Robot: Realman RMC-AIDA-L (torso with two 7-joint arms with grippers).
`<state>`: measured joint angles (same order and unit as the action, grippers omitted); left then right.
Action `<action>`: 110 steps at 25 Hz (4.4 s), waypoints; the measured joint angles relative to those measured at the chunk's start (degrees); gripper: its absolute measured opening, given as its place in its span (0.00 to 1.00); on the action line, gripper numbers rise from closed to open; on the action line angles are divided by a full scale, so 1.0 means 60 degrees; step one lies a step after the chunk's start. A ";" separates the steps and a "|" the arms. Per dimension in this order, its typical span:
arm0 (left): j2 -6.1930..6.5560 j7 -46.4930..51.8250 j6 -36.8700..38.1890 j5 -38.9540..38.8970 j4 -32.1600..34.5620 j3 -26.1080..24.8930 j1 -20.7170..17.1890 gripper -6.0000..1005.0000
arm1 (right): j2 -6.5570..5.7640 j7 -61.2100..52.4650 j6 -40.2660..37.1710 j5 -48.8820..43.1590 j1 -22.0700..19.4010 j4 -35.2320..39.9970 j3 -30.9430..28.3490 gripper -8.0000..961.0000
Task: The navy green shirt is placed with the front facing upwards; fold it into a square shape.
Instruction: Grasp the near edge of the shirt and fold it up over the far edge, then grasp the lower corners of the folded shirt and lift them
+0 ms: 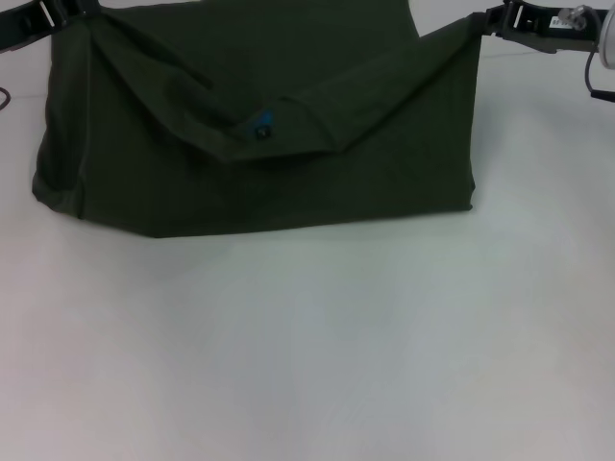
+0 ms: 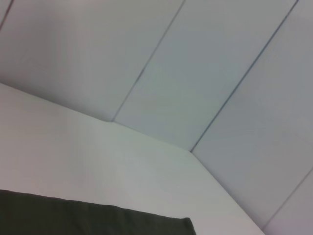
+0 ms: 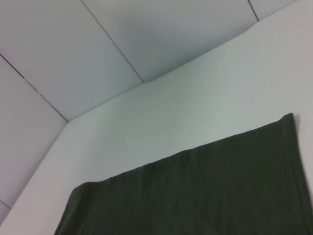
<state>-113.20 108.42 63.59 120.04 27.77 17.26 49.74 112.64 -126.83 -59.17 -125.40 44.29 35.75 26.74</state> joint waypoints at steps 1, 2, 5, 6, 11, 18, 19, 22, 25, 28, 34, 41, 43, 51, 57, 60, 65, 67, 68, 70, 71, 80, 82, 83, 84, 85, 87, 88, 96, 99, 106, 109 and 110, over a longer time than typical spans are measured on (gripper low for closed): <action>-0.0047 -0.0084 -0.0059 -0.0081 -0.0004 0.0002 -0.0040 0.05 | 0.0031 0.0057 0.0052 0.0058 -0.0002 -0.0039 0.0008 0.04; -0.0103 -0.0214 -0.0137 -0.0208 -0.0042 0.0002 -0.0086 0.05 | 0.0067 0.0137 0.0105 0.0142 -0.0014 -0.0087 0.0015 0.04; -0.0197 -0.0542 -0.0340 -0.0510 -0.0222 0.0008 -0.0214 0.05 | 0.0127 0.0420 0.0289 0.0378 -0.0043 -0.0367 0.0034 0.04; -0.0223 -0.0637 -0.0398 -0.0604 -0.0274 0.0010 -0.0255 0.06 | 0.0132 0.0463 0.0367 0.0405 -0.0041 -0.0455 0.0049 0.04; -0.0345 -0.0879 -0.0547 -0.0824 -0.0330 0.0003 -0.0396 0.07 | 0.0242 0.0657 0.0766 0.0422 0.0010 -0.0745 0.0113 0.04; -0.0615 -0.1320 -0.0827 -0.1110 -0.0299 -0.0009 -0.0599 0.08 | 0.0499 0.0781 0.1287 0.0435 0.0026 -0.0757 0.0115 0.04; -0.0653 -0.1506 -0.0843 -0.1172 -0.0303 -0.0003 -0.0618 0.08 | 0.0499 0.0781 0.1287 0.0435 0.0026 -0.0757 0.0115 0.04; -0.0710 -0.1701 -0.0847 -0.1219 -0.0325 0.0012 -0.0630 0.09 | 0.0524 0.0939 0.1308 0.0515 0.0039 -0.0768 0.0122 0.05; -0.0735 -0.1763 -0.0849 -0.1225 -0.0315 0.0015 -0.0631 0.19 | 0.0541 0.0963 0.1306 0.0534 0.0061 -0.0771 0.0189 0.31; -0.0792 -0.1894 -0.0979 -0.1431 -0.0280 -0.0030 -0.0670 0.30 | 0.0550 0.0968 0.1322 0.0538 0.0072 -0.0762 0.0299 0.42; -0.0968 -0.2353 -0.1151 -0.2242 -0.0023 0.0026 -0.1071 0.53 | 0.0549 0.1049 0.1235 0.0578 0.0026 -0.0676 0.0331 0.63; -0.0979 -0.2012 -0.0116 -0.2324 0.0351 0.0020 -0.1622 0.73 | 0.0490 0.1810 0.0009 0.1708 -0.0555 -0.0649 0.0335 0.67; -0.0978 -0.1867 0.0329 -0.2317 0.0528 0.0033 -0.1840 0.78 | 0.0477 0.1940 -0.0558 0.2023 -0.0735 -0.0646 0.0335 0.67; -0.1025 -0.1637 0.1307 -0.2310 0.0961 0.0021 -0.2571 0.88 | 0.0799 0.2450 -0.2064 0.2717 -0.1148 -0.0405 0.0335 0.72; -0.1141 -0.1630 0.1844 -0.2232 0.1340 0.0041 -0.3045 0.88 | 0.0689 0.1853 -0.2589 0.2702 -0.1559 -0.0386 0.0381 0.94; -0.1152 -0.1609 0.2294 -0.2118 0.1504 0.0051 -0.3269 0.88 | 0.0606 0.1678 -0.3085 0.2694 -0.1950 -0.0289 0.0437 0.96; -0.1156 -0.1437 0.3171 -0.1643 0.1759 0.0059 -0.3506 0.87 | 0.0424 0.1203 -0.3721 0.2607 -0.2611 -0.0037 0.0605 0.96; -0.1157 -0.1371 0.3341 -0.1371 0.1821 0.0071 -0.3517 0.87 | 0.0326 0.0754 -0.3890 0.2302 -0.2835 0.0171 0.0625 0.96; -0.1158 -0.1332 0.3394 -0.1260 0.1839 0.0091 -0.3515 0.87 | 0.0282 0.0557 -0.3943 0.2123 -0.2914 0.0304 0.0626 0.96; -0.1158 -0.1284 0.3423 -0.1175 0.1848 0.0121 -0.3511 0.87 | 0.0195 0.0118 -0.4021 0.1716 -0.3055 0.0570 0.0620 0.96; -0.1158 -0.1266 0.3423 -0.1137 0.1854 0.0129 -0.3504 0.87 | 0.0157 -0.0071 -0.4036 0.1536 -0.3102 0.0687 0.0607 0.95; -0.1157 -0.1307 0.3349 -0.1095 0.1807 0.0301 -0.3355 0.87 | -0.0372 -0.0971 -0.3579 0.0788 -0.3171 0.0896 0.0512 0.95; -0.1160 -0.1319 0.3332 -0.1095 0.1791 0.0355 -0.3316 0.87 | -0.0402 -0.1006 -0.3421 0.0786 -0.3099 0.0858 0.0518 0.95; -0.1167 -0.1323 0.3326 -0.1095 0.1783 0.0367 -0.3304 0.87 | -0.0386 -0.1006 -0.3380 0.0781 -0.3056 0.0853 0.0539 0.95; -0.1181 -0.1324 0.3321 -0.1095 0.1779 0.0380 -0.3283 0.87 | -0.0336 -0.1002 -0.3326 0.0761 -0.2994 0.0850 0.0571 0.95; -0.1186 -0.1323 0.3320 -0.1094 0.1776 0.0396 -0.3271 0.87 | -0.0284 -0.0992 -0.3289 0.0732 -0.2932 0.0846 0.0601 0.95; -0.1198 -0.1323 0.3317 -0.1095 0.1773 0.0463 -0.3256 0.87 | -0.0172 -0.0948 -0.3172 0.0647 -0.2813 0.0834 0.0620 0.95; -0.1204 -0.1320 0.3317 -0.1094 0.1773 0.0539 -0.3252 0.87 | -0.0105 -0.0927 -0.3097 0.0590 -0.2740 0.0826 0.0632 0.95; -0.1216 -0.1287 0.3317 -0.1085 0.1777 0.0799 -0.3251 0.87 | 0.0115 -0.0900 -0.2242 -0.0071 -0.2151 0.0294 0.0977 0.95; -0.1228 -0.1316 0.3317 -0.1080 0.1772 0.0818 -0.3261 0.87 | 0.0159 -0.0897 -0.1884 -0.0178 -0.2082 0.0176 0.1112 0.95; -0.1232 -0.1326 0.3307 -0.1141 0.1794 0.0767 -0.3265 0.87 | 0.0409 -0.0798 -0.1177 -0.0180 -0.1967 0.0018 0.1368 0.95; -0.1231 -0.1325 0.3217 -0.1155 0.1809 0.0773 -0.3263 0.87 | 0.0497 -0.0769 -0.0964 -0.0179 -0.1914 -0.0022 0.1485 0.95; -0.1231 -0.1325 0.3193 -0.1158 0.1809 0.0778 -0.3261 0.87 | 0.0548 -0.0767 -0.0849 -0.0180 -0.1882 -0.0047 0.1576 0.95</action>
<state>-120.58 100.47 82.75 113.09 38.62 21.93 30.17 115.93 -131.43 -64.26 -126.48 33.00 35.47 36.19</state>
